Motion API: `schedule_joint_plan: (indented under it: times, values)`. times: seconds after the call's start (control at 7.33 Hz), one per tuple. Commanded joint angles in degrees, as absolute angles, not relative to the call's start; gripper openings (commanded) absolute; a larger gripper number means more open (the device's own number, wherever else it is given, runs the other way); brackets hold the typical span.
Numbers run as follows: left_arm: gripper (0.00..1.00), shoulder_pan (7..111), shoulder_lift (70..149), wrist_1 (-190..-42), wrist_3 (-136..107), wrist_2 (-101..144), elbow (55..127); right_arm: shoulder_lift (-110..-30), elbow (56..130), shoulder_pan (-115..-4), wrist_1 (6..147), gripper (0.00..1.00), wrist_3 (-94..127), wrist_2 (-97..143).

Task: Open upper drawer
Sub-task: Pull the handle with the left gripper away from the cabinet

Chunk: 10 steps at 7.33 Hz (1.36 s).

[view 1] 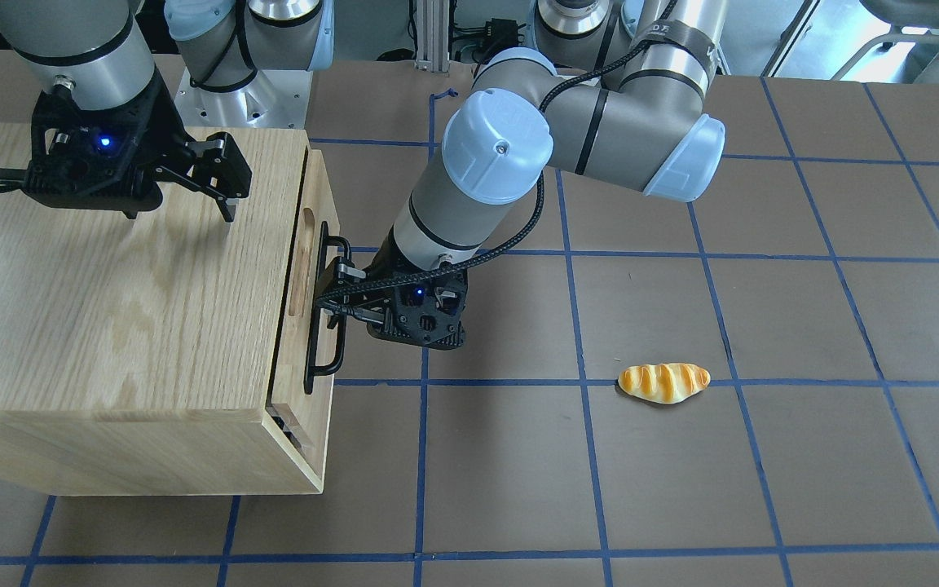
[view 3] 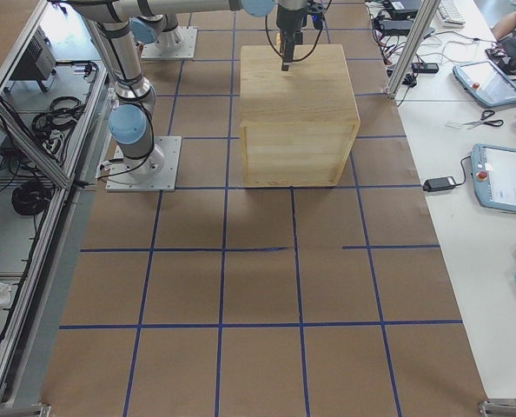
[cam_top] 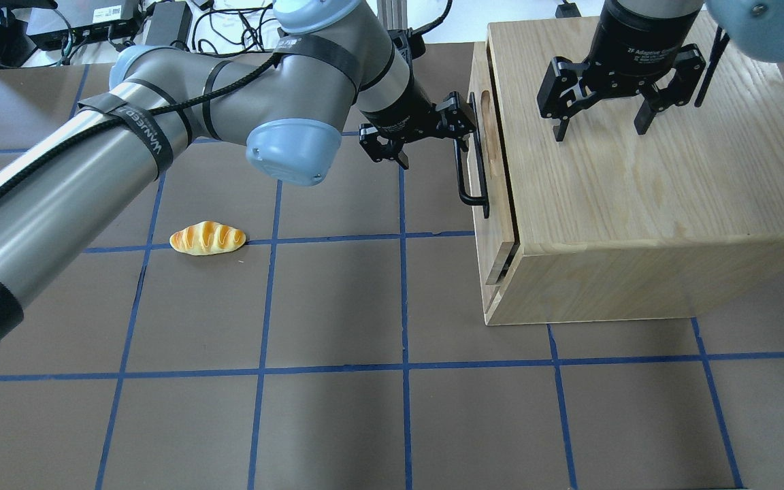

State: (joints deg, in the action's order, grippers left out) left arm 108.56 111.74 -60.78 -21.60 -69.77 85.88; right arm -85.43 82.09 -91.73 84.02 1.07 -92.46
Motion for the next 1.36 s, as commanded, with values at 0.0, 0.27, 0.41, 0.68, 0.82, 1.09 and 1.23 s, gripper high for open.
schedule_joint_plan:
  times: [0.0, 0.27, 0.41, 0.68, 0.82, 1.09, 1.23]
  values:
    - [1.00, 107.58, 111.18, -61.96, -19.78, -71.62, 86.04, -85.43, 82.09, -91.76, 84.02, 1.00, 1.14, -92.46]
    - [1.00, 104.69, 110.66, -63.71, -17.68, -71.63, 86.04, -85.43, 82.09, -91.76, 84.02, 1.00, 1.06, -92.46]
    - [1.00, 104.50, 110.48, -64.59, -16.80, -71.80, 86.04, -85.43, 82.18, -91.67, 84.02, 1.00, 1.14, -92.46]
    - [1.00, 101.79, 109.08, -68.63, -12.68, -71.89, 87.00, -85.43, 82.09, -91.76, 84.02, 1.00, 1.06, -92.46]
    - [1.00, 99.60, 108.29, -68.90, -11.00, -71.81, 87.71, -85.43, 82.09, -91.67, 84.02, 1.00, 1.14, -92.46]
    - [1.00, 96.34, 106.79, -71.00, -8.28, -71.81, 88.24, -85.43, 82.18, -91.76, 84.02, 1.00, 1.14, -92.46]
    - [1.00, 95.02, 106.44, -72.23, -6.78, -71.81, 88.33, -85.43, 82.09, -91.76, 84.02, 1.00, 1.14, -92.46]
